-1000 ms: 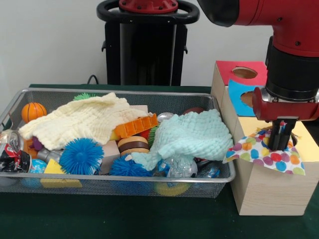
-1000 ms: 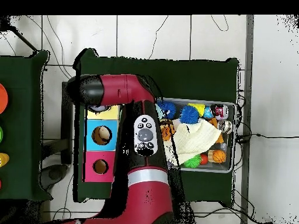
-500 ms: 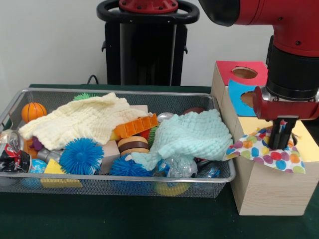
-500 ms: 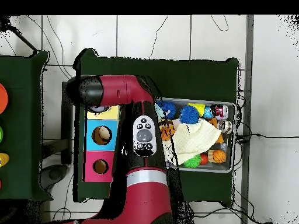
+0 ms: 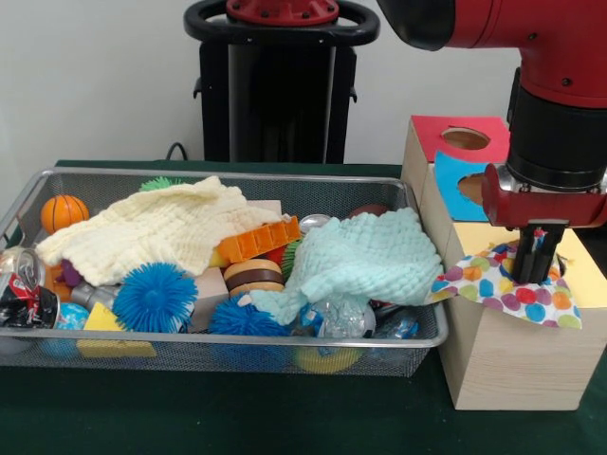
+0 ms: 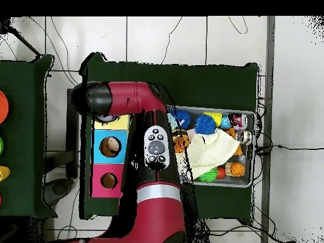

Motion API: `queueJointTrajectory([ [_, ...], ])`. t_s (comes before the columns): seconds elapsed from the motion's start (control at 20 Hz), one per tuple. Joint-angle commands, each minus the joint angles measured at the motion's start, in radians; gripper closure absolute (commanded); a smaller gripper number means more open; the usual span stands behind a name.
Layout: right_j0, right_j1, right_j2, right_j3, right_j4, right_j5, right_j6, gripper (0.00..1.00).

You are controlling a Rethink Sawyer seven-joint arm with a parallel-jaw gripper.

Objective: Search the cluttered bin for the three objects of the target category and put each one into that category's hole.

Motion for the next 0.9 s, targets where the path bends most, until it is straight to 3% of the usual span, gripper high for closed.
queueJointTrajectory([
  [0.05,0.011,0.056,0.01,0.141,0.013,0.082,0.165,1.0],
  [0.9,-0.005,0.083,0.031,0.131,0.055,0.183,0.144,1.0],
])
